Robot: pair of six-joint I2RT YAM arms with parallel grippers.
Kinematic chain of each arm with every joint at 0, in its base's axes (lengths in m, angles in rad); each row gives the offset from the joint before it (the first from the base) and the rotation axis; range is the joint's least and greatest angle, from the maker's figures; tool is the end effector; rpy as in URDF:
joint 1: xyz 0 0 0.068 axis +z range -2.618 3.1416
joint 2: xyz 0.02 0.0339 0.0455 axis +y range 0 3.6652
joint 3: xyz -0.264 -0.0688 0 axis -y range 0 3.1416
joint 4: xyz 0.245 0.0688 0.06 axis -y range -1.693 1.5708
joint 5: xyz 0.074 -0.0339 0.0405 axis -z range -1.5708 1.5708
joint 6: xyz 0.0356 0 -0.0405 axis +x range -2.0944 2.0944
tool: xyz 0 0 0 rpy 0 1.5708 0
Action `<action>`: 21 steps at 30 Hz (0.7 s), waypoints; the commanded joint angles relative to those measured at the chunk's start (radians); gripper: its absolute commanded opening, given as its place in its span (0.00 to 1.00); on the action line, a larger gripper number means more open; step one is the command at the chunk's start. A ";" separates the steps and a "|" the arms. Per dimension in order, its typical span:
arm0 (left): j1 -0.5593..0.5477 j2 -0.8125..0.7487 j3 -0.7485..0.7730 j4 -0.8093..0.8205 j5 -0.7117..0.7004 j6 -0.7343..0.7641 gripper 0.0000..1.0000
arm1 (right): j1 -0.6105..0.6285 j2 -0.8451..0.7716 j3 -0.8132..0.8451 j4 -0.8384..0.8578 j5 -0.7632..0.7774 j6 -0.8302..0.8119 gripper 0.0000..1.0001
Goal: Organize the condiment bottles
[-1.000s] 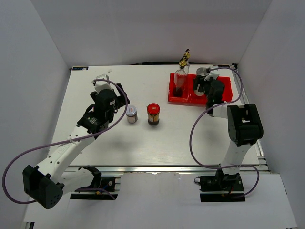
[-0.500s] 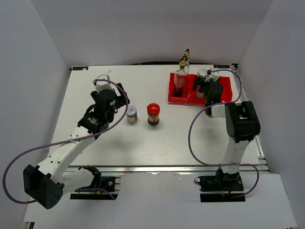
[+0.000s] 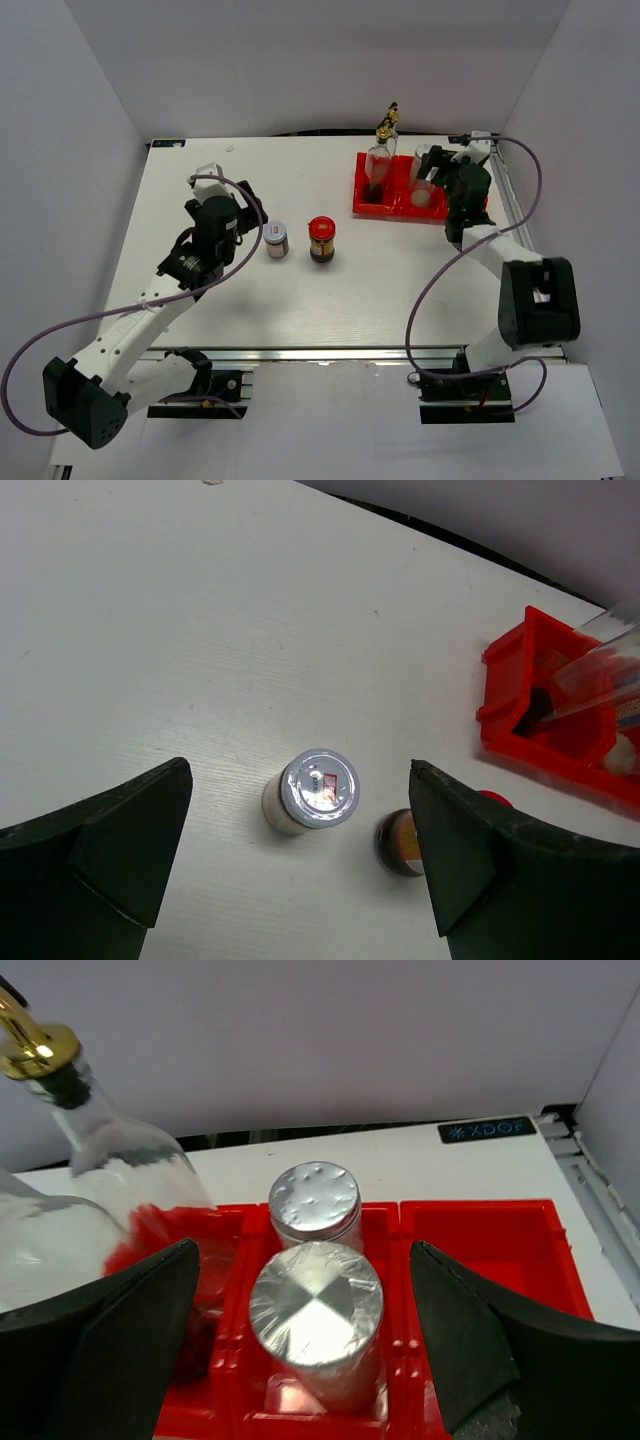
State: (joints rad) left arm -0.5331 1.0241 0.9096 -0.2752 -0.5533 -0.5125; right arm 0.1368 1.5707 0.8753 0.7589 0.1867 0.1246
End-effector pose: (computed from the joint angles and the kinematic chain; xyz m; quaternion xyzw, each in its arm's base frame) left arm 0.2071 -0.1005 0.3310 -0.1438 0.8006 -0.0709 0.5774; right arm 0.3529 0.0419 0.2735 0.0638 0.6817 0.0314 0.7281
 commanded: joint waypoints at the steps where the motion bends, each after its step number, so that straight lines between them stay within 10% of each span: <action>1: 0.004 -0.035 -0.035 0.007 0.009 -0.029 0.98 | -0.002 -0.104 0.054 -0.258 0.002 0.137 0.89; 11: 0.004 -0.052 -0.121 0.033 0.016 -0.070 0.98 | 0.291 -0.345 0.005 -0.682 -0.037 0.097 0.89; 21: 0.004 -0.081 -0.161 0.038 0.044 -0.075 0.98 | 0.613 -0.193 0.025 -0.688 -0.064 -0.045 0.89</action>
State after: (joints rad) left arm -0.5327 0.9825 0.7544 -0.2539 -0.5251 -0.5819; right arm 0.6983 1.3266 0.8688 0.0769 0.1352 0.1612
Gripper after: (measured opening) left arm 0.982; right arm 0.895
